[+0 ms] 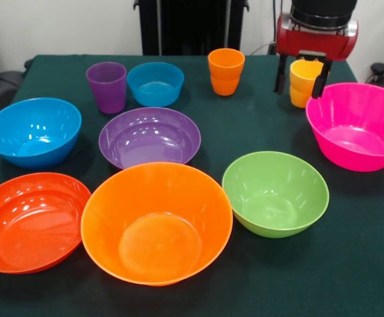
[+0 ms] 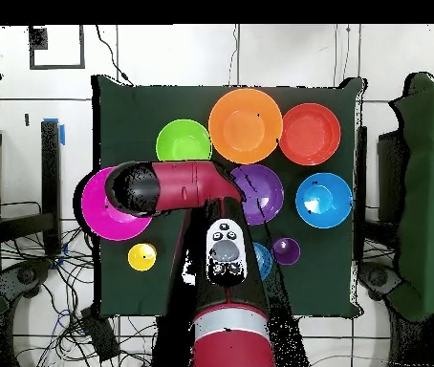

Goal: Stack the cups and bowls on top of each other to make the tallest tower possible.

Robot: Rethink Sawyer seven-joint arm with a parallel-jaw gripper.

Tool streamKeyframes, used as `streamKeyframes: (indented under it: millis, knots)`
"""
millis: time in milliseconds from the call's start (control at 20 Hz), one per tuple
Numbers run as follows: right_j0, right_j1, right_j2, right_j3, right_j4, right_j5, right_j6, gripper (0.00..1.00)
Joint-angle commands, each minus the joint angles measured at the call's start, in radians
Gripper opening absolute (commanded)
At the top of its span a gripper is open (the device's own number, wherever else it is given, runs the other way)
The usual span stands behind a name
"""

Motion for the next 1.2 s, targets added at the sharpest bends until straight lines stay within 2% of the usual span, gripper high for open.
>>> streamKeyframes:
  millis: [50, 600, 1200]
  knots:
    - [0.000, 0.089, 0.050, -0.037, -0.033, -0.017, 0.036, 1.00]
    - [0.052, 0.102, 0.063, -0.060, 0.005, 0.018, 0.079, 1.00]
    - [0.067, 0.116, 0.068, -0.074, 0.016, 0.015, 0.075, 1.00]
